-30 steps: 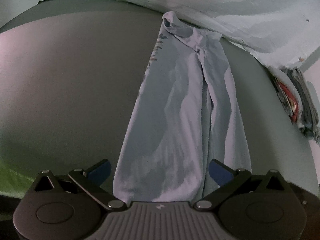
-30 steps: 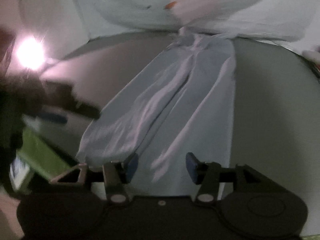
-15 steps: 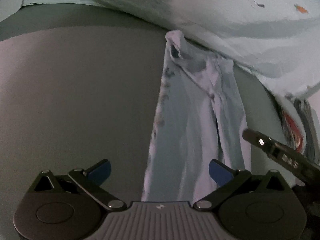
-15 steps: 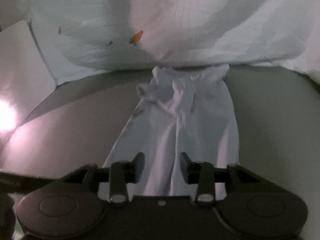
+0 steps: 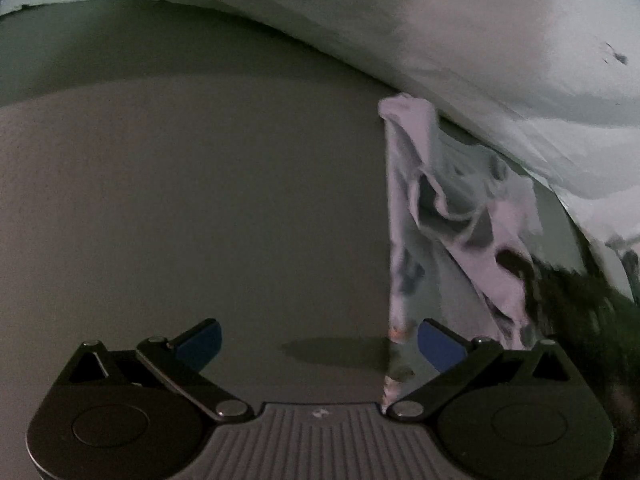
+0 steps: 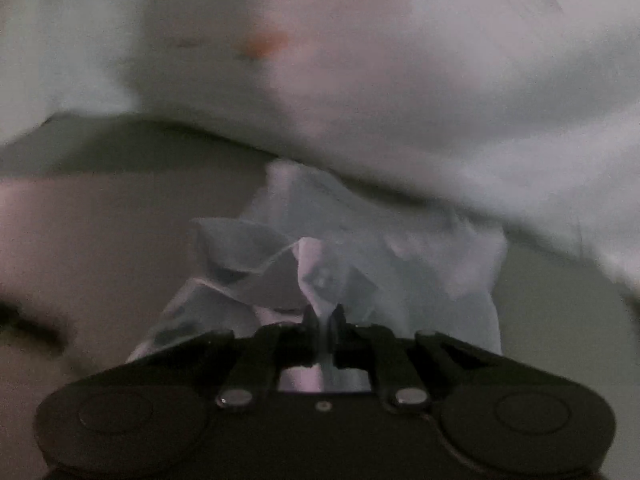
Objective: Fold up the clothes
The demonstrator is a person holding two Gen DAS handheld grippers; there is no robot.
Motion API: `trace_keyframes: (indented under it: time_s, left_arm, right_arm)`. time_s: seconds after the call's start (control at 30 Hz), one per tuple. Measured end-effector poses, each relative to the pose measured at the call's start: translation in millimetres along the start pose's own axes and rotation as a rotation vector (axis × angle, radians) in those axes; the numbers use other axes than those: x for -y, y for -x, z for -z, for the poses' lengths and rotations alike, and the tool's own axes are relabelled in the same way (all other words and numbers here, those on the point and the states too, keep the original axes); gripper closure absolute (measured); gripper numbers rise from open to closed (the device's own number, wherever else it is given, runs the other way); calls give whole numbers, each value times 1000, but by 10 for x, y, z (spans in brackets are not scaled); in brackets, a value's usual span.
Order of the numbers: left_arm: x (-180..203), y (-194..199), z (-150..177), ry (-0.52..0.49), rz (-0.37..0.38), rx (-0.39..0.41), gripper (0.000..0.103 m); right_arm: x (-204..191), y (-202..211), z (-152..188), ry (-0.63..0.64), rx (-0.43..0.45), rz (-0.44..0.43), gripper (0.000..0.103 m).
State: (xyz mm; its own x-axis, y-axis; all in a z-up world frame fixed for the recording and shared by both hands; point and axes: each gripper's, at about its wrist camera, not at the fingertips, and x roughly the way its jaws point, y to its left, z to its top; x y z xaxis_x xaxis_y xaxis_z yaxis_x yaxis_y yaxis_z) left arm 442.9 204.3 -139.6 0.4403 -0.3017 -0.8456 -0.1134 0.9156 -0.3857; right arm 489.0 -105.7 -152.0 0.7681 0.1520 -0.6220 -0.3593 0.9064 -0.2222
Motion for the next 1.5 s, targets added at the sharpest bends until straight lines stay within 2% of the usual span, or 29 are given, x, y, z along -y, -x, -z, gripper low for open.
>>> trace_keyframes:
  time_s: [0.1, 0.17, 0.27, 0.3, 0.33, 0.37, 0.43, 0.5, 0.57, 0.63, 0.7, 0.73, 0.8, 0.9, 1.0, 1.03, 1.13, 1.17, 1.23, 1.3, 1.33, 1.37, 1.5]
  left_arm:
    - [-99, -50, -95, 25, 1, 2, 0]
    - [-127, -46, -120, 28, 12, 7, 0]
    - [-109, -30, -120, 5, 6, 5, 0]
    - [-106, -17, -108, -3, -1, 9, 0]
    - [-111, -10, -97, -5, -3, 10, 0]
    - [-116, -6, -87, -6, -6, 11, 0]
    - [-131, -2, -70, 4, -6, 15, 0]
    - [-133, 3, -68, 13, -8, 15, 0]
    - [-122, -12, -81, 17, -10, 16, 0]
    - [-123, 3, -86, 15, -10, 20, 0]
    - [-122, 13, -93, 14, -11, 22, 0]
    - [-121, 16, -97, 13, -11, 23, 0]
    - [-118, 10, -105, 13, -12, 23, 0]
    - [-109, -19, -114, 13, -14, 17, 0]
    - [-120, -17, -108, 18, -16, 15, 0]
    - [-127, -11, -103, 23, -14, 17, 0]
    - [-138, 15, -73, 27, -17, 16, 0]
    - [-134, 27, -59, 24, -21, 15, 0]
    - [-115, 68, -17, 12, -21, 14, 0]
    - [-75, 116, 81, -5, -5, -1, 0]
    - [-53, 141, 140, -13, 5, -12, 0]
    - [-30, 166, 206, -21, 14, -23, 0]
    - [99, 337, 649, -59, 30, -64, 0]
  right_arm:
    - [-447, 163, 90, 287, 8, -46, 95]
    - [-620, 133, 244, 407, -43, -71, 85]
    - [-611, 161, 301, 415, -77, -113, 77]
    - [-581, 180, 270, 406, -98, -135, 71]
    - [-526, 226, 212, 378, -96, -174, 55]
    - [-470, 273, 153, 349, -93, -214, 52]
    - [-344, 365, 25, 252, -77, -280, 52]
    - [-90, 408, -138, 32, -27, -320, 52]
    - [139, 361, -228, -151, 4, -291, 52]
    - [325, 263, -250, -296, 18, -202, 54]
    - [540, 110, -183, -500, 17, -131, 74]
    - [631, 15, -121, -608, -1, -120, 90]
    - [632, -148, -30, -692, -44, -139, 94]
    - [248, -260, -54, -522, -115, -229, 96]
    - [-97, -145, -121, -307, -121, -205, 97]
    - [-62, -108, -139, -326, -119, -218, 97]
    - [86, 15, -184, -397, -105, -252, 87]
    - [129, 58, -197, -406, -100, -241, 79]
    - [217, 166, -184, -414, -99, -213, 70]
    - [308, 299, -128, -412, -108, -183, 68]
    - [358, 371, -65, -419, -119, -167, 61]
    - [401, 425, 6, -428, -135, -156, 49]
    - [478, 803, 384, -426, -197, -69, 38]
